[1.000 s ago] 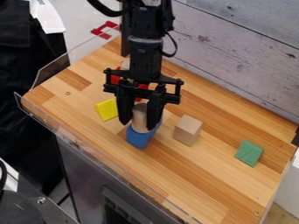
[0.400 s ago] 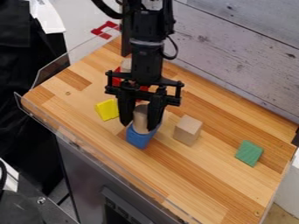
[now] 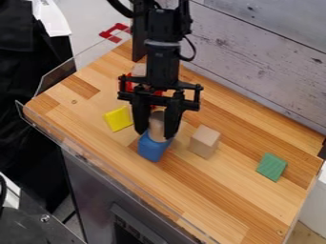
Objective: Move cylinder on top of blue rectangular object
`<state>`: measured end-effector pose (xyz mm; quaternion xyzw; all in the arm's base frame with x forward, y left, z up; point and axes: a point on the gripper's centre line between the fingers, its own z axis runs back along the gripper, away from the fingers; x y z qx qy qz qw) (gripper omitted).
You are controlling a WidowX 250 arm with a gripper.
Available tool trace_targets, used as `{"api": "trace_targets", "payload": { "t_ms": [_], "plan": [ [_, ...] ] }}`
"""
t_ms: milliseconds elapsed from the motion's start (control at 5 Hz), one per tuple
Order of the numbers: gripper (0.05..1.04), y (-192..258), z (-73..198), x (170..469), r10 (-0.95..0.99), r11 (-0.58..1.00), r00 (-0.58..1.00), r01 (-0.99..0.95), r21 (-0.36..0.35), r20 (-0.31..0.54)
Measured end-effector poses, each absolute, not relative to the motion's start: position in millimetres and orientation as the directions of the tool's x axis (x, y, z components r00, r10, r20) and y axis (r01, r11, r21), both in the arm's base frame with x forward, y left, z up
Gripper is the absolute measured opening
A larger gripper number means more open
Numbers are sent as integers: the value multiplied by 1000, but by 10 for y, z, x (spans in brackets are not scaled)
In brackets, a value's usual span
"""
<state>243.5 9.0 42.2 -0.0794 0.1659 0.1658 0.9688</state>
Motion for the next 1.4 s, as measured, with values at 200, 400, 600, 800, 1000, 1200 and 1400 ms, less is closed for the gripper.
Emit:
{"api": "trace_targets", "payload": {
  "t_ms": [200,400,600,800,1000,1200,1400],
  "plan": [
    [569,115,418,2474,295,932,891,-347,-102,-344],
    [876,137,383,2454,292,932,886,-348,-101,-360],
    [1005,137,391,2440,292,933,885,-347,-96,-363],
    [1000,118,499,2400,295,935,895,-342,-90,-335],
    [1000,91,627,2385,289,941,906,-327,-81,-309],
    [1000,-31,935,2318,268,957,930,-287,-42,-251],
    [1000,-191,1146,2273,234,971,940,-237,16,-248]
  ]
}}
